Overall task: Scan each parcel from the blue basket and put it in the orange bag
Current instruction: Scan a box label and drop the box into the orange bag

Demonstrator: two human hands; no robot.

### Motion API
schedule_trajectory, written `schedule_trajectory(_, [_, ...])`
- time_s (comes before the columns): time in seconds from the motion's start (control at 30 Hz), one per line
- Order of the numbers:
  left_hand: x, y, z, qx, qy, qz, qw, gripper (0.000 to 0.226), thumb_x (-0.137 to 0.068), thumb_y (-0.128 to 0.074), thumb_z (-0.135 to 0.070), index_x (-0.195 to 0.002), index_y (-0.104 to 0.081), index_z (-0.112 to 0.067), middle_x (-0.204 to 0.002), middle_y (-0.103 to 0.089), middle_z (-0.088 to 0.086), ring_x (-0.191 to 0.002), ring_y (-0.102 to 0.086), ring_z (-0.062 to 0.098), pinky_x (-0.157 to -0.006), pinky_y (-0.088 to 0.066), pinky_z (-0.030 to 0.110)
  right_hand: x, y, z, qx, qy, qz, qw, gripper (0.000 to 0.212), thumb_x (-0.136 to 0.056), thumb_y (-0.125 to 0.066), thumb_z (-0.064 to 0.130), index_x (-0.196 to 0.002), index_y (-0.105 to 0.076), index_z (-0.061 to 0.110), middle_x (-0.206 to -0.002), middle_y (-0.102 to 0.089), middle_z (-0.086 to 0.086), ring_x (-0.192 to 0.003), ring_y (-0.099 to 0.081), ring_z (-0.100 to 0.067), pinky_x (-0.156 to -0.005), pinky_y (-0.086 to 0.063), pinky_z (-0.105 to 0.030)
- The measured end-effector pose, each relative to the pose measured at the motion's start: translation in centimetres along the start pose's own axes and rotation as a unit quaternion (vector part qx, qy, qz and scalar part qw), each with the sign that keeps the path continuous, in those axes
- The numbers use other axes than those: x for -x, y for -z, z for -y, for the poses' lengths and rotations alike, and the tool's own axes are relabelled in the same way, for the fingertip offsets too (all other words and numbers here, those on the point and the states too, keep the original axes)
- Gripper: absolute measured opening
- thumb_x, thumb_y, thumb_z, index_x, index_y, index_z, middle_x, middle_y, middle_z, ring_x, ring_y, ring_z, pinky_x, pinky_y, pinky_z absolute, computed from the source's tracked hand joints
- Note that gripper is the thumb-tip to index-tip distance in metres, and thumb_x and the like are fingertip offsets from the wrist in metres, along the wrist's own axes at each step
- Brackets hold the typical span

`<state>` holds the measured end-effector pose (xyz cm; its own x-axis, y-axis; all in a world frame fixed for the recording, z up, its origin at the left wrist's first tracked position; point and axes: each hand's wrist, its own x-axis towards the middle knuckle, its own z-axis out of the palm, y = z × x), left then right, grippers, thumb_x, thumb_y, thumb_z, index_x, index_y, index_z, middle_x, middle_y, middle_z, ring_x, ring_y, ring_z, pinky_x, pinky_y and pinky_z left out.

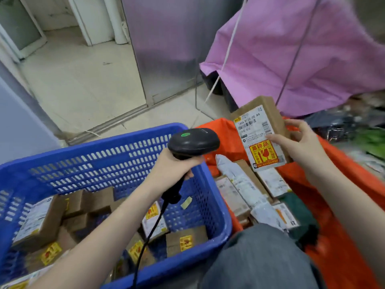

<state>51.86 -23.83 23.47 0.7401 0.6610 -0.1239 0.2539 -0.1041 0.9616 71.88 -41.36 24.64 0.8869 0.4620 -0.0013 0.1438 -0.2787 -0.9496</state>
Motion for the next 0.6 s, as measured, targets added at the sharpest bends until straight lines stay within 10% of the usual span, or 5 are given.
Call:
schedule_trajectory(0.2, [-1.9,-7.5,0.4,-0.052,0.008,0.07,0.996,0.012,-0.079,-0.073,-0.01,-0.08,-0.066,-0.001,-0.051,-0.053,0.003,-0.042,-0.054,0.011,-0.053,-0.047,0.026,-0.8,6.4,-9.5,0.098,-0.106,-0.027,0.989,0.06,-0.08,-0.074,0.037,-0.129,-0.05,0.014,-0.127,-0.05,-0.012,-0.108,-0.056,-0.023,-0.094,-0.047,-0.038])
schedule_trajectory(0.6, [-4.5,-13.5,2.1,-0.125,0.048,0.132,0.982,0.006,-0.078,-0.073,-0.013,-0.082,-0.069,-0.014,-0.043,-0.054,-0.006,-0.042,-0.055,0.012,-0.047,-0.043,0.025,-0.9,6.0,-21.4,0.106,-0.227,0.022,0.968,0.031,-0.091,-0.059,0.036,-0.115,-0.059,0.016,-0.11,-0.065,-0.005,-0.1,-0.063,-0.022,-0.092,-0.049,-0.041])
